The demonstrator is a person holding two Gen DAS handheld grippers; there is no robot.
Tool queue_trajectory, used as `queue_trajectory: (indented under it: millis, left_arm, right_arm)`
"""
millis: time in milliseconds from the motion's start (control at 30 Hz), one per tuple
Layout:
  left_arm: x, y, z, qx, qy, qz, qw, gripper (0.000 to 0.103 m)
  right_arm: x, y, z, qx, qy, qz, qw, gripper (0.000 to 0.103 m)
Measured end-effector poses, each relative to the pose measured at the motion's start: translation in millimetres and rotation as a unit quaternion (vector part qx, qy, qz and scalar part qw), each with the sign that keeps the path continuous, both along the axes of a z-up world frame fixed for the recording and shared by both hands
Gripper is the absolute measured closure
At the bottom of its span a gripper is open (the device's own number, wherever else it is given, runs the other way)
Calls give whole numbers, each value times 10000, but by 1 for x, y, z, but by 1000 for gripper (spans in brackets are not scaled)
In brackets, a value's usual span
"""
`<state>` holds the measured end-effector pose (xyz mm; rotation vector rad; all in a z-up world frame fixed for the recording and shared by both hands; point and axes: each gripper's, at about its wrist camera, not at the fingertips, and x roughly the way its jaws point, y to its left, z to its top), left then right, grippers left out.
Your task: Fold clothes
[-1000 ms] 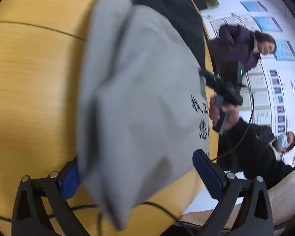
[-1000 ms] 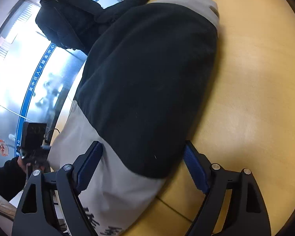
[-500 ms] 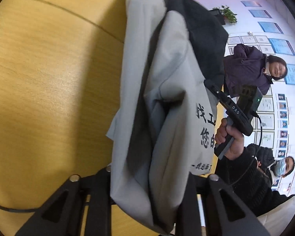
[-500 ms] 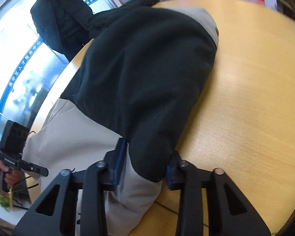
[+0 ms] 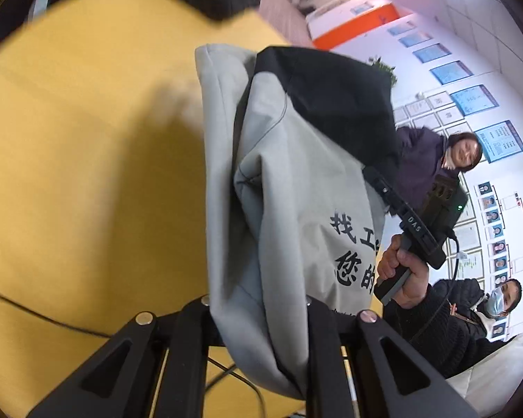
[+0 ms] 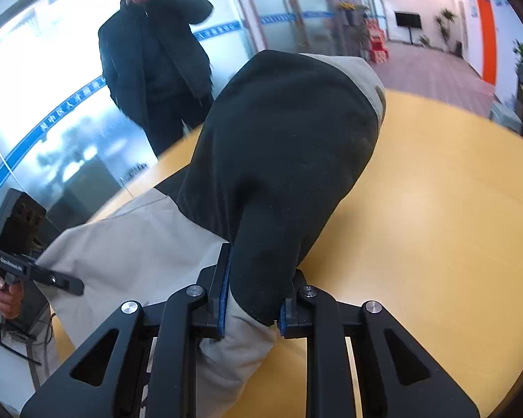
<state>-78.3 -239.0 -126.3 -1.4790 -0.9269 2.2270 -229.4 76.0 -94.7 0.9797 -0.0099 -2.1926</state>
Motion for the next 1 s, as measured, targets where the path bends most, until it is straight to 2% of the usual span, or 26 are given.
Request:
queue_trajectory:
  millis: [100,200,267,367,467,533,633,700,800,833,867,900,933,967,1000]
  left_arm:
    - [-40,-58,14,-334,147,-2,9993,92]
    - [-91,-117,4,-649,189,-68,9977,91]
    - [-118,-144,-25,-772,12,-69,9970,91]
    - [-157,-183,-74,-943,-305,-65,9951,91]
    - [-164,-194,-104,-775,-327,-233,9962,90]
    - [-165,-197,-111,-708,-215,-350,9966,86]
    - [-185,-215,-118,-785,-334,-344,9958,74]
    - [-181,-215,-106,-906,-369,-288,9948,72]
    - [-154,-220,-71,-1528,-71,-96,9882,71]
    - [-139,-214,-51,-1814,111,-39,9833,65]
    - [-122,-207,-29,-2098,292,15,9773,50]
    - [-105,-194,-8,-2373,432,99,9704,41]
    - [-86,-180,14,-2644,551,197,9626,23]
    - [-68,-165,35,-2912,669,295,9539,12]
    - [-52,-150,55,-3064,780,402,9478,10]
  right_arm:
    - [-32,-47,14,-217,91,88,9997,85]
    - [-84,-105,5,-416,58,75,9991,85]
    - [-122,-142,-19,-481,-67,37,9988,85]
    - [-169,-194,-80,-138,-501,-24,9986,84]
    - [-181,-199,-121,105,-745,-275,9968,81]
    - [-178,-188,-127,131,-771,-342,9964,80]
    - [-177,-182,-128,453,-838,-346,9948,76]
    - [-173,-175,-123,748,-825,-364,9931,64]
    - [-152,-177,-101,1267,-640,-404,9890,46]
    - [-138,-173,-88,1350,-543,-360,9887,42]
    - [-122,-167,-72,1400,-418,-303,9888,33]
    - [-104,-161,-55,1468,-246,-260,9885,25]
    - [-81,-158,-38,1577,-76,-216,9872,22]
    - [-57,-155,-20,1703,80,-169,9852,20]
    - [-42,-165,-1,1809,172,-157,9832,18]
